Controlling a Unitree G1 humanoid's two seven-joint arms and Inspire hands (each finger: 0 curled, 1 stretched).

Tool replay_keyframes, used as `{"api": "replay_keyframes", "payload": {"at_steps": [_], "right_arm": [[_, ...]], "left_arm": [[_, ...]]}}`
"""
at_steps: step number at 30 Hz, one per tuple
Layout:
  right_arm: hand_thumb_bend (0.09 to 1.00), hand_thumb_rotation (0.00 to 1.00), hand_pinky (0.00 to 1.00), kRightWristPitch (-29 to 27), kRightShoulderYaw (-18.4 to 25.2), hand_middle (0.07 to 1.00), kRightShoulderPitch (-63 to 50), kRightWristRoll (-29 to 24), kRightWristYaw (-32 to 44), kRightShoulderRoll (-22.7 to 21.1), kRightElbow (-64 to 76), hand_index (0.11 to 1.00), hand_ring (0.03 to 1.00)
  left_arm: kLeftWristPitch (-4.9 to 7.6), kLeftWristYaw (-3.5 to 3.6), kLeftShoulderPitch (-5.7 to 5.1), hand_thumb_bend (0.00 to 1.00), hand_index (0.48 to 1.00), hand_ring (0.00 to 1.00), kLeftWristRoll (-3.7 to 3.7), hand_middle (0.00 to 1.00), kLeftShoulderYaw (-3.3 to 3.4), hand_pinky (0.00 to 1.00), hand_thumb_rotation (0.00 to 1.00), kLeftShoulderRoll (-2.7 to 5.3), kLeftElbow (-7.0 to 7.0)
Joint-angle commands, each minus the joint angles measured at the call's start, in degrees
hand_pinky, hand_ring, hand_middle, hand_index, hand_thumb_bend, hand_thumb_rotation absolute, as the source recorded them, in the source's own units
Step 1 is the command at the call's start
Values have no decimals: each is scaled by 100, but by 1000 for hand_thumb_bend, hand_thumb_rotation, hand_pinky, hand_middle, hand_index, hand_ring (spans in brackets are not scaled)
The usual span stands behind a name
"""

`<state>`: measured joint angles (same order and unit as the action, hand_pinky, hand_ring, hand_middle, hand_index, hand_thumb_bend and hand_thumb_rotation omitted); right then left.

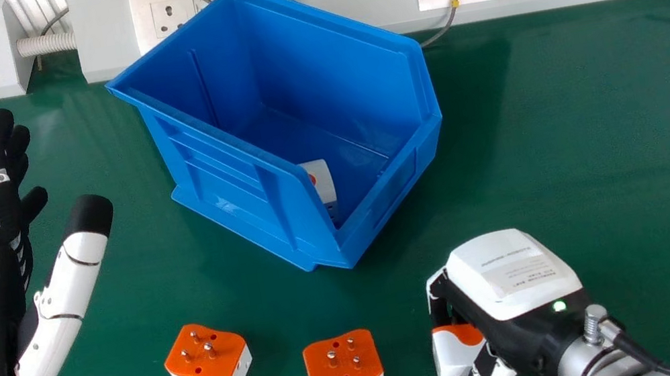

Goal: Pick all objects and put in blue box

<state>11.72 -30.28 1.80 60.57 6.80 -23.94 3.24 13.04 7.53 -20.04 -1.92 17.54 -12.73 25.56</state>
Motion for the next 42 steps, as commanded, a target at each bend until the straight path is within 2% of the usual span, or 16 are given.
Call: {"api": "replay_keyframes", "payload": {"at_steps": [1,15,21,29,36,42], "right_arm": [[503,4,334,98,91,506,-144,22,137,-161,-270,489,438],[499,0,335,123,210,505,-53,-1,283,-190,-124,481,438],[499,0,337,181,465,505,-19,-172,553,-143,278,485,438],[495,0,333,223,769,517,-100,-331,808,-100,841,507,438],[496,0,331,264,913,518,-162,-472,848,-27,1088,499,440],[496,0,328,248,960,517,-200,-476,848,-36,1219,500,440]], "left_arm": [[68,14,1,637,1000,1000,45,993,79,941,861,-80,135],[37,4,-17,638,1000,1000,26,993,72,939,862,-65,179],[33,-6,-11,634,1000,1000,20,993,32,938,862,-39,174],[35,5,-25,631,1000,1000,70,992,14,937,863,-19,161],[-51,-12,-37,649,1000,1000,81,991,-25,937,859,26,213],[-198,-18,-60,671,1000,1000,134,992,-48,941,859,85,313]]}}
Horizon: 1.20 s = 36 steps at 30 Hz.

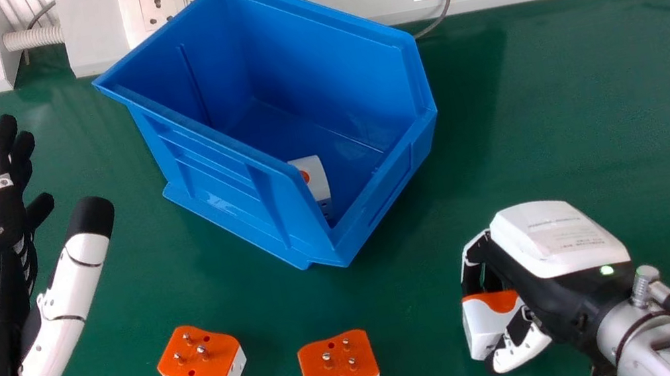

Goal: Pick all objects and put in blue box

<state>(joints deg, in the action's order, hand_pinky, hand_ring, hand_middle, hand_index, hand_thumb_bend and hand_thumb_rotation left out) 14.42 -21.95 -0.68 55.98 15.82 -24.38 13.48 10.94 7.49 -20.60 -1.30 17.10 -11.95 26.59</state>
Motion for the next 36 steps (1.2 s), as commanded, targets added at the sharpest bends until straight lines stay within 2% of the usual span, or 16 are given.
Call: {"api": "replay_keyframes", "payload": {"at_steps": [1,8,18,24,30,36], "right_arm": [[495,0,326,-22,124,518,52,-5,-52,8,205,502,441],[495,0,322,30,131,520,64,88,76,11,336,505,442],[494,0,319,9,277,522,-19,-69,215,75,688,512,441],[494,0,318,-176,440,524,-114,-243,47,85,988,510,440],[494,0,321,-330,605,523,-208,-316,-121,151,1270,506,435],[492,0,320,-250,735,522,-186,-345,-32,283,1588,522,432]], "left_arm": [[-16,-16,-7,684,1000,1000,80,992,-9,945,859,16,228],[-133,-32,-35,712,1000,1000,96,992,-23,960,858,56,303],[-219,-41,-52,739,1000,1000,60,993,-24,985,857,74,370],[-165,-25,-63,746,1000,1000,50,993,-24,991,857,62,350],[-113,-25,-52,738,1000,1000,4,992,-42,995,856,50,321],[-60,-27,-36,712,1000,1000,-42,991,-33,997,853,27,288]]}}
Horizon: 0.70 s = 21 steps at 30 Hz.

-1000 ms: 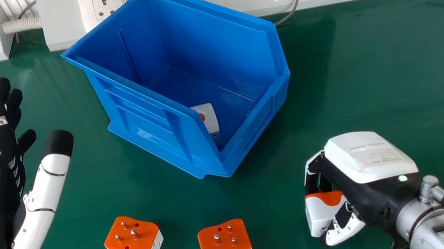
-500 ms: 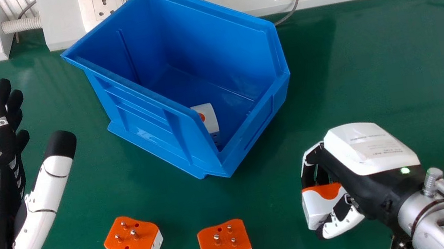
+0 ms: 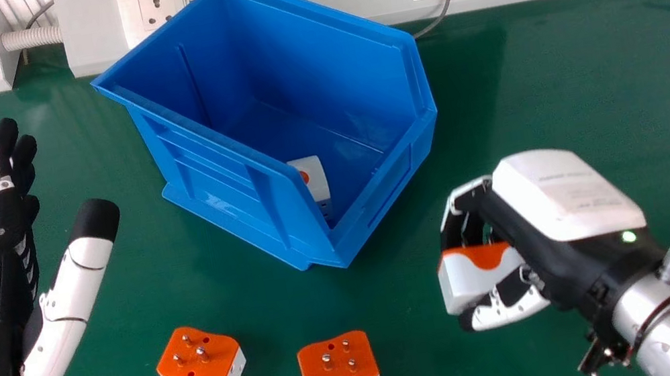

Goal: Pick all objects and put in blue box

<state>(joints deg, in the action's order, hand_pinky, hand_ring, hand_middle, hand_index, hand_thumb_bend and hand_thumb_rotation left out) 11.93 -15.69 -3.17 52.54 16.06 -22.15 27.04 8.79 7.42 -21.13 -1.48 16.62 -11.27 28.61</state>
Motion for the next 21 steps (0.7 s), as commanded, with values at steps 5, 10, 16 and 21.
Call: {"api": "replay_keyframes", "payload": {"at_steps": [5,10,16,21], "right_arm": [[489,0,315,5,180,520,154,-14,11,174,506,545,431],[489,0,313,5,261,518,414,1,142,195,662,552,432],[489,0,316,-242,319,523,932,-18,-49,143,328,551,435],[489,0,318,-248,272,524,1387,57,-35,212,132,548,436]], "left_arm": [[132,-32,22,695,1000,1000,-69,990,-6,996,850,-29,133],[125,-41,34,684,1000,1000,-99,989,-14,992,849,-24,140],[143,-41,38,677,1000,1000,-127,988,-55,990,848,-27,157],[189,-36,43,660,1000,1000,-131,988,-62,988,847,-41,153]]}}
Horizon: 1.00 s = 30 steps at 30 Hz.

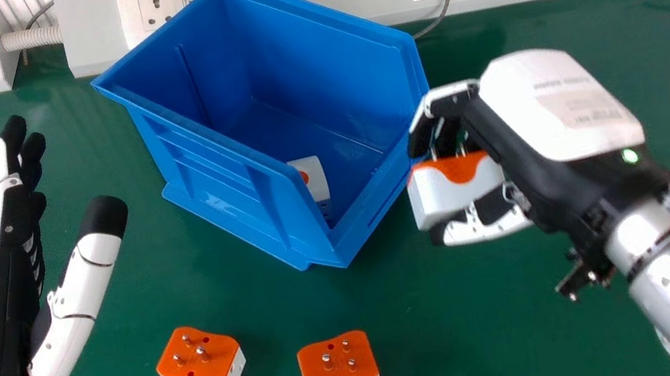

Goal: Pick all objects and put in blue box

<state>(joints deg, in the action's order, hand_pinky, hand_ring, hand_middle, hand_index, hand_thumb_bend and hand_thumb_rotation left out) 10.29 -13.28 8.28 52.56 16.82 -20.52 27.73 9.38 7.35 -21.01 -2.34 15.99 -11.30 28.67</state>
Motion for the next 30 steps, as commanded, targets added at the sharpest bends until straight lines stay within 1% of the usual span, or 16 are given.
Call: {"api": "replay_keyframes", "payload": {"at_steps": [1,7,12,16,25,30], "right_arm": [[489,0,317,-75,25,523,293,44,-107,67,40,550,435],[488,0,315,-99,-15,526,794,-55,-183,217,-275,551,432],[488,0,313,-173,-120,526,1430,-104,-407,385,-973,552,430],[487,0,309,-257,-281,521,1789,-111,-666,542,-1564,557,425],[487,0,309,-283,-605,524,2541,-70,-994,834,-2689,554,423],[487,0,308,-235,-783,527,3083,-72,-1228,1010,-3640,549,423]], "left_arm": [[132,-27,36,655,1000,1000,-44,987,4,987,847,-42,143],[119,-14,65,643,1000,1000,-26,986,3,985,846,-57,138],[110,-7,82,637,1000,1000,-9,986,12,984,845,-76,141],[81,-10,83,631,1000,1000,-11,986,-1,983,845,-80,170],[-68,11,113,623,1000,1000,38,983,17,982,845,-104,260],[-206,14,102,625,1000,1000,57,981,13,983,845,-88,369]]}}
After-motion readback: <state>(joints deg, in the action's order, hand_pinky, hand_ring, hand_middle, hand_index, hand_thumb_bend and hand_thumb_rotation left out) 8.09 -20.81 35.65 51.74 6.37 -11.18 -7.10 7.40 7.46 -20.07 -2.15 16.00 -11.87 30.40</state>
